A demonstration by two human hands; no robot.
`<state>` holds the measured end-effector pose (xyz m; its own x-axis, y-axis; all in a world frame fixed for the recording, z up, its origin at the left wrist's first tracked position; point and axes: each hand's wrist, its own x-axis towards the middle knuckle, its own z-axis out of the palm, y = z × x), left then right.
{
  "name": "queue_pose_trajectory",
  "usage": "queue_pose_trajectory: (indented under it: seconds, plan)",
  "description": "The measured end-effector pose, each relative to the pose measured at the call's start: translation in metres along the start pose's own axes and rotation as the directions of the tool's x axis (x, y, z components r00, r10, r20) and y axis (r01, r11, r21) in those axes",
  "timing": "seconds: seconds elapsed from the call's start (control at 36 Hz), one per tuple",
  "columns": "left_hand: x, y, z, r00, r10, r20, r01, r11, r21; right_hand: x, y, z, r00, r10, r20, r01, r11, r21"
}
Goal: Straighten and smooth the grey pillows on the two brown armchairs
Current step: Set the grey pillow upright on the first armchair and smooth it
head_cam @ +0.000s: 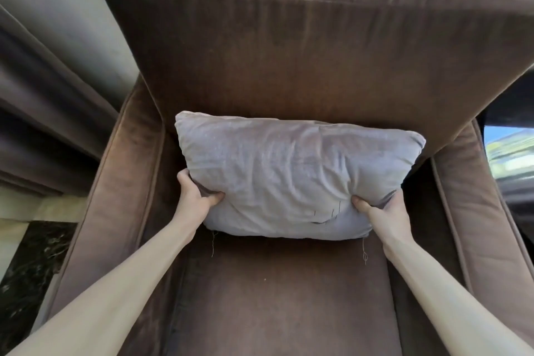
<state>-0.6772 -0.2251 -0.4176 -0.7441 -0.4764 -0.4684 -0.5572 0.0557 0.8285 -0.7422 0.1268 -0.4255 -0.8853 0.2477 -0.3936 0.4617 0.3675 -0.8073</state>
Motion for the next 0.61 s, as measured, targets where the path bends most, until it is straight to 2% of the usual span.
queue_pose_trajectory:
  seconds: [0.08,0.14,0.17,0.22,0.25,0.31,0.33,0.39,0.44,0.47,0.53,0.61]
  plan:
    - [-0.005,0.026,-0.002,0.993,0.051,-0.107,-0.043,0.996,0.077,-0.008,-0.029,-0.004,0.98,-0.08,-0.18,0.049,0.984,-0.172]
    - [-0.01,0.051,-0.002,0.975,0.174,-0.14,-0.151,0.975,0.16,-0.016,-0.058,-0.006,0.942,-0.242,-0.234,0.177,0.948,-0.266]
    - [-0.012,0.063,-0.001,0.957,0.253,-0.142,-0.221,0.953,0.206,-0.021,-0.074,-0.006,0.905,-0.363,-0.221,0.286,0.905,-0.315]
    - [-0.011,0.087,0.001,0.887,0.445,-0.119,-0.394,0.867,0.305,-0.026,-0.109,-0.004,0.823,-0.56,-0.094,0.49,0.785,-0.38]
    - [-0.009,0.099,0.003,0.832,0.55,-0.076,-0.486,0.787,0.38,-0.023,-0.122,0.001,0.791,-0.611,0.03,0.576,0.727,-0.373]
    - [-0.003,0.121,0.011,0.712,0.696,0.096,-0.638,0.583,0.502,-0.015,-0.146,0.015,0.717,-0.616,0.325,0.696,0.615,-0.37]
    - [0.001,0.131,0.017,0.668,0.716,0.203,-0.694,0.503,0.515,-0.01,-0.155,0.025,0.689,-0.566,0.452,0.724,0.564,-0.397]
    - [0.009,0.148,0.034,0.626,0.655,0.424,-0.758,0.382,0.529,-0.003,-0.168,0.046,0.664,-0.432,0.61,0.745,0.446,-0.496]
    - [0.018,0.157,0.053,0.636,0.495,0.592,-0.753,0.227,0.618,0.004,-0.173,0.064,0.674,-0.319,0.666,0.738,0.329,-0.589]
    - [0.023,0.158,0.06,0.661,0.404,0.633,-0.732,0.16,0.662,0.008,-0.174,0.07,0.688,-0.27,0.674,0.725,0.29,-0.624]
    - [0.033,0.153,0.067,0.717,0.251,0.651,-0.688,0.099,0.719,0.014,-0.172,0.078,0.718,-0.211,0.663,0.696,0.234,-0.679]
    - [0.04,0.138,0.069,0.757,0.218,0.616,-0.645,0.105,0.757,0.018,-0.167,0.085,0.759,-0.165,0.63,0.65,0.235,-0.722]
